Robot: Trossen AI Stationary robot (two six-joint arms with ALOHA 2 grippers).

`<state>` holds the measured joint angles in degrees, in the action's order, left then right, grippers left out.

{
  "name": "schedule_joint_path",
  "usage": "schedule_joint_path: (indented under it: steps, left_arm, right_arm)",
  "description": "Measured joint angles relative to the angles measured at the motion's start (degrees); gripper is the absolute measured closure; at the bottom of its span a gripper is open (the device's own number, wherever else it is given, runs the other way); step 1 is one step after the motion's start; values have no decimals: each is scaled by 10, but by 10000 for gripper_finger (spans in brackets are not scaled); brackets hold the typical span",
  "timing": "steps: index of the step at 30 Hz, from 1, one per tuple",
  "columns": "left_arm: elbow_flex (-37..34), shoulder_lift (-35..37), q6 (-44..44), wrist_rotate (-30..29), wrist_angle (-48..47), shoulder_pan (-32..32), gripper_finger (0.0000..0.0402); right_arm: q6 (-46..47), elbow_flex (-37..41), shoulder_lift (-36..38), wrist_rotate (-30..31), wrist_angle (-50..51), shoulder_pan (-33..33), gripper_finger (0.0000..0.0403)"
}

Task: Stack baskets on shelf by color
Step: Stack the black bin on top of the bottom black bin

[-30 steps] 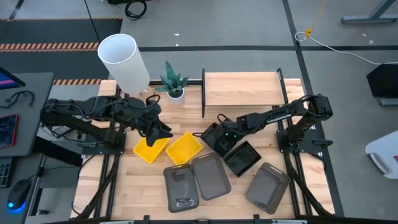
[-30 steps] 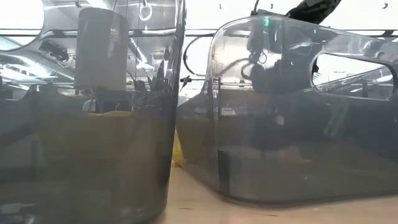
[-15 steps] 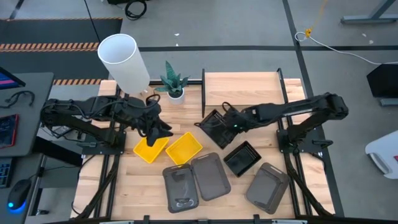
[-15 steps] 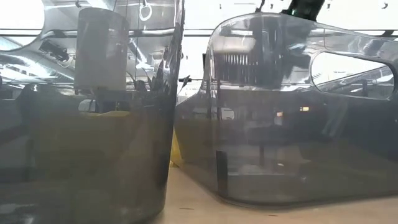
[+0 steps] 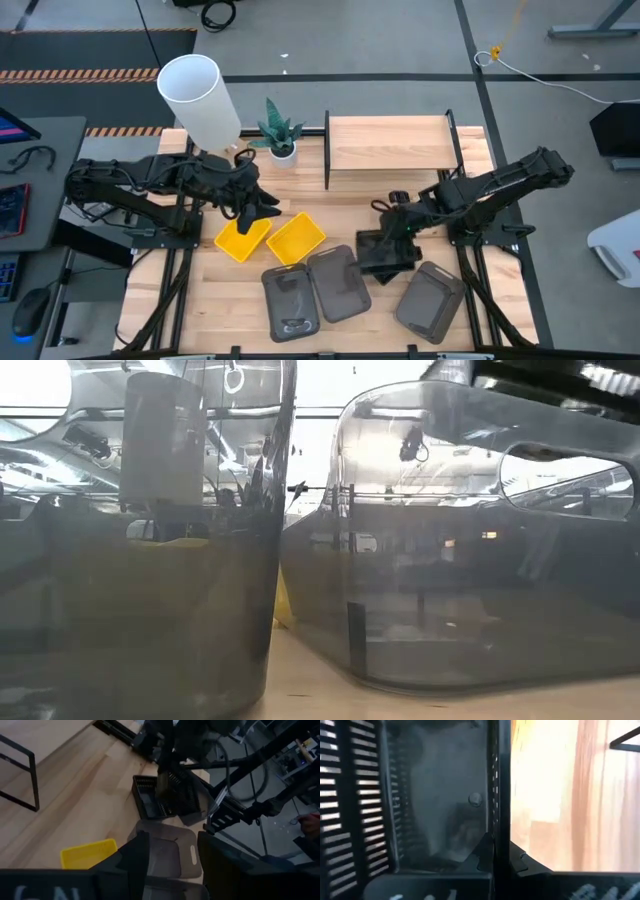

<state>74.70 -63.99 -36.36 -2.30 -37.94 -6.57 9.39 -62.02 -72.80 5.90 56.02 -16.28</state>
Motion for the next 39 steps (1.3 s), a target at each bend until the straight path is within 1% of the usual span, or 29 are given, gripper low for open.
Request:
schedule_joint_path:
  steps: [5, 13, 16, 18, 24, 26, 31, 36, 39]
  left_arm:
    - [0, 0, -3, -11, 12, 0, 230]
    - [0, -2, -24, -27, 14, 0, 230]
    - [0, -2, -33, -27, 14, 0, 230]
    - [0, -2, -36, -27, 14, 0, 230]
    - [0, -2, -50, -32, 14, 0, 230]
    - [0, -2, -51, -36, 14, 0, 230]
    - [0, -2, -54, -43, 14, 0, 230]
    - [0, -2, -60, -46, 14, 0, 230]
    - [0, -2, -66, -46, 14, 0, 230]
  right_arm:
    - [-85, -4, -14, 5, 33, 1, 400]
    - [-329, -49, -85, 2, 107, 53, 401]
    - [-394, -60, -108, -4, 95, 69, 401]
    - [-424, -64, -120, -21, 84, 78, 401]
    - [-470, -64, -154, -68, 76, 83, 401]
    - [-471, -64, -165, -83, 72, 83, 400]
    - [-468, -64, -196, -96, 70, 82, 397]
    - [-466, -64, -231, -129, 69, 83, 396]
    - [-446, -64, -251, -132, 64, 82, 394]
